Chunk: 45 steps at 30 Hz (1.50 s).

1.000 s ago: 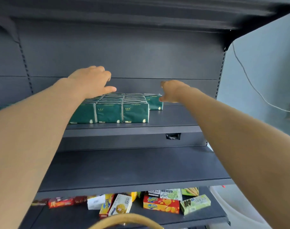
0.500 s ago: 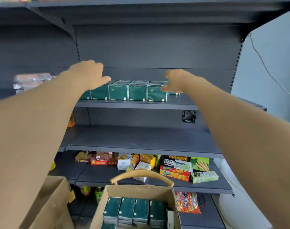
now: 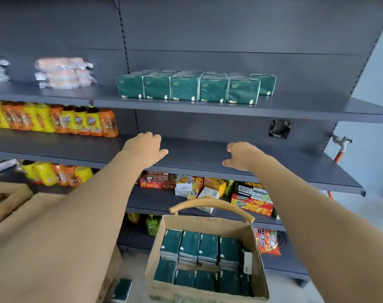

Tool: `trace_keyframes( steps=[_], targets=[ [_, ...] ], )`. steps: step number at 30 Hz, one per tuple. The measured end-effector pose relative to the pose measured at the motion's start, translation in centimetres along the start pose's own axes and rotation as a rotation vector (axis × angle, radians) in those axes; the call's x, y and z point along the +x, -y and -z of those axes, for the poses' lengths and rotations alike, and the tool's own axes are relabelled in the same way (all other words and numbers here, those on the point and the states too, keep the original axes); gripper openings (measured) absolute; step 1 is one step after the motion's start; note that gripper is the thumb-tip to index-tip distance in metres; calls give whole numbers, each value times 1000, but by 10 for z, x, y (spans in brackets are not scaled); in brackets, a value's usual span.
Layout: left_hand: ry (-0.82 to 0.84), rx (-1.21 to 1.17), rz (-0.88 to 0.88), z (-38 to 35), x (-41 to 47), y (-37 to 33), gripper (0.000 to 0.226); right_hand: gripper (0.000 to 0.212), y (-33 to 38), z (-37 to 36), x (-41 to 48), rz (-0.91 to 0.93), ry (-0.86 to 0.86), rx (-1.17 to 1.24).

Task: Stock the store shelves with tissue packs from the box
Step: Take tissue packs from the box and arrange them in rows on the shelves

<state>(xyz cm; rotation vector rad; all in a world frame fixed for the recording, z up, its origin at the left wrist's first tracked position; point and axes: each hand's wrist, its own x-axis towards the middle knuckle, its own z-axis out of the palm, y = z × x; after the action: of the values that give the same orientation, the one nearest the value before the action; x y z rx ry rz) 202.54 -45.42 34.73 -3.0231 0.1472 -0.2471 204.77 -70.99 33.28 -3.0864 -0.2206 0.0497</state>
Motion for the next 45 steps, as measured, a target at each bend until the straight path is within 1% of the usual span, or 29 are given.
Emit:
trace_keyframes(
  steps=[3,7,11,15,18,22,27,29,31,33,35,37,38,40,41,42,43,45],
  targets=[
    [113,-43,-35,-58,22,5,41,48,10,-58,25,-43,133,15],
    [269,-67,-124,-139,50,14,45,40,18,-131,54,-107,305,-2],
    [429,-106,-212,-211,64,15,44,53,18,-193,67,-208,457,13],
    [537,-145,-264,-278,64,3,46,46,16,-254,62,-298,552,99],
    [665,-143,-299,-321,56,-10,45,51,12,-299,54,-328,638,155],
    [770,-158,-334,-368,48,-24,44,42,6,-352,42,-374,721,211],
    [837,-214,-298,-417,36,-38,41,53,-1,-405,32,-402,792,276],
    [854,-230,-220,-440,31,-42,41,57,-2,-425,28,-422,813,279],
    [875,-267,-140,-459,27,-49,39,53,-4,-445,27,-447,810,284],
    [904,-326,-19,-474,19,-59,36,48,-6,-462,25,-482,805,312],
    [917,-401,123,-488,13,-73,43,45,-8,-478,23,-524,796,354],
    [973,-500,341,-501,10,-87,49,40,-8,-493,20,-589,784,425],
    [990,-630,524,-509,9,-94,49,37,-8,-500,19,-631,778,467],
    [968,-1032,995,-524,5,-107,42,37,-5,-514,15,-728,758,559],
    [952,-1196,1172,-528,4,-113,40,39,-3,-520,13,-767,744,605],
    [932,-1312,1287,-531,3,-118,40,40,0,-525,11,-790,733,644],
    [900,-1422,1363,-534,2,-122,36,42,2,-529,8,-799,724,671],
    [840,-1607,1440,-536,3,-126,26,45,4,-535,3,-806,714,705]
  ],
)
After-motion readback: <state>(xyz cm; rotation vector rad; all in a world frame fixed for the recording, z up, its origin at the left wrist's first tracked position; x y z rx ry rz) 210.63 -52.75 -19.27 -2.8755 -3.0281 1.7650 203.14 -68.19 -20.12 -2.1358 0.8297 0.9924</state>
